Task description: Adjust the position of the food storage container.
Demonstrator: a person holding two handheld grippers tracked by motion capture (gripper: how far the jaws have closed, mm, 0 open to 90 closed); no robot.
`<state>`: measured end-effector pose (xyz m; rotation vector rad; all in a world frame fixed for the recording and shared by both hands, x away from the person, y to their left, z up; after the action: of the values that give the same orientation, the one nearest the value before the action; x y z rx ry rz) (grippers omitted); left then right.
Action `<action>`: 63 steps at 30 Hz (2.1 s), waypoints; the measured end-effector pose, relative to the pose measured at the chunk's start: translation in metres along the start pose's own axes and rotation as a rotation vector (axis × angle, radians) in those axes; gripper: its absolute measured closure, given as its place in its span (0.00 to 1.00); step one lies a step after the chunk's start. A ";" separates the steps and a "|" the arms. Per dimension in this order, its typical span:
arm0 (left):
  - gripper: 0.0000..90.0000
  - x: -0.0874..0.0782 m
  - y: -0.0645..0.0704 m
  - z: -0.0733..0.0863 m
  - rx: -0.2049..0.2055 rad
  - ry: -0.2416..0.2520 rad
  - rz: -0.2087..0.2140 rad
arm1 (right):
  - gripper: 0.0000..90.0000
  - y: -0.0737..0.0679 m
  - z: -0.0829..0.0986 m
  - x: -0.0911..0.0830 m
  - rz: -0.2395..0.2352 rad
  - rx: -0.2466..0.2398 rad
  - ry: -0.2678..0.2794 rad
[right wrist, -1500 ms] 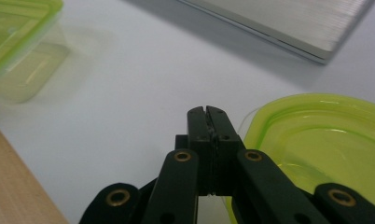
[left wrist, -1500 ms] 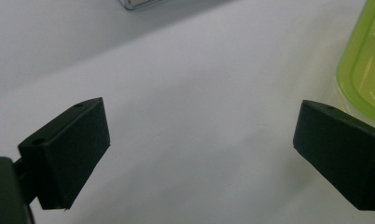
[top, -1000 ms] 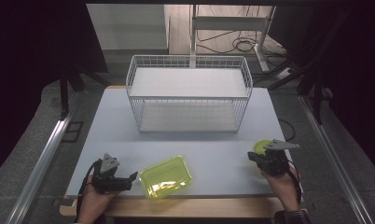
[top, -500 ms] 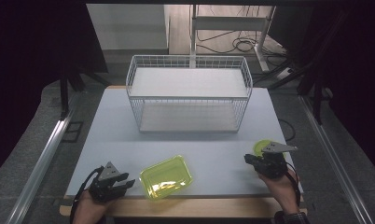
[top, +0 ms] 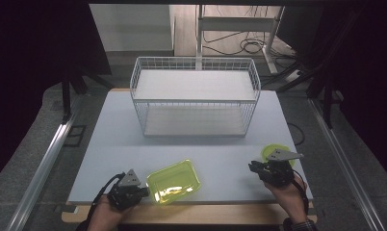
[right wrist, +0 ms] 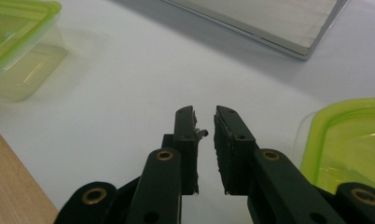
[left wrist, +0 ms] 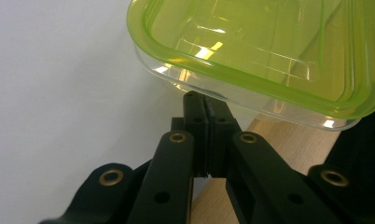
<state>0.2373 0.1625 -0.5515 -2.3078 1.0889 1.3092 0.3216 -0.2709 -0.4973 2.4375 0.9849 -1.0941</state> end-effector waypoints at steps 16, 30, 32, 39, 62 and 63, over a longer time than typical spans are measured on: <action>0.98 0.027 0.018 -0.031 0.087 -0.018 -0.015 | 0.84 -0.007 -0.001 0.004 -0.023 -0.020 -0.011; 0.96 0.037 0.030 -0.044 0.127 -0.011 0.008 | 0.79 -0.009 0.001 0.009 -0.027 -0.029 -0.027; 0.94 0.035 0.029 -0.044 0.125 -0.014 0.002 | 0.79 -0.009 0.001 0.009 -0.029 -0.027 -0.027; 0.65 0.027 0.022 -0.035 0.107 -0.005 -0.060 | 0.71 -0.012 0.002 0.011 -0.034 -0.038 -0.036; 0.04 0.001 0.004 -0.016 0.002 0.059 -0.260 | 0.35 -0.017 0.003 0.019 -0.044 -0.048 -0.023; 0.04 0.001 0.004 -0.016 0.002 0.059 -0.260 | 0.34 -0.017 0.003 0.020 -0.046 -0.046 -0.028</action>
<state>0.2448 0.1503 -0.5425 -2.4034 0.7727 1.1471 0.3174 -0.2511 -0.5142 2.3679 1.0510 -1.1047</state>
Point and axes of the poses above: each handheld gripper's, and its own axes: x roughly forward along the jaws, z roughly out of its underside, y roughly to its right, the point moved 3 cm from there along x, roughly forward along the jaws, and after that the axes turned 8 degrees about -y, right-handed, at the moved point
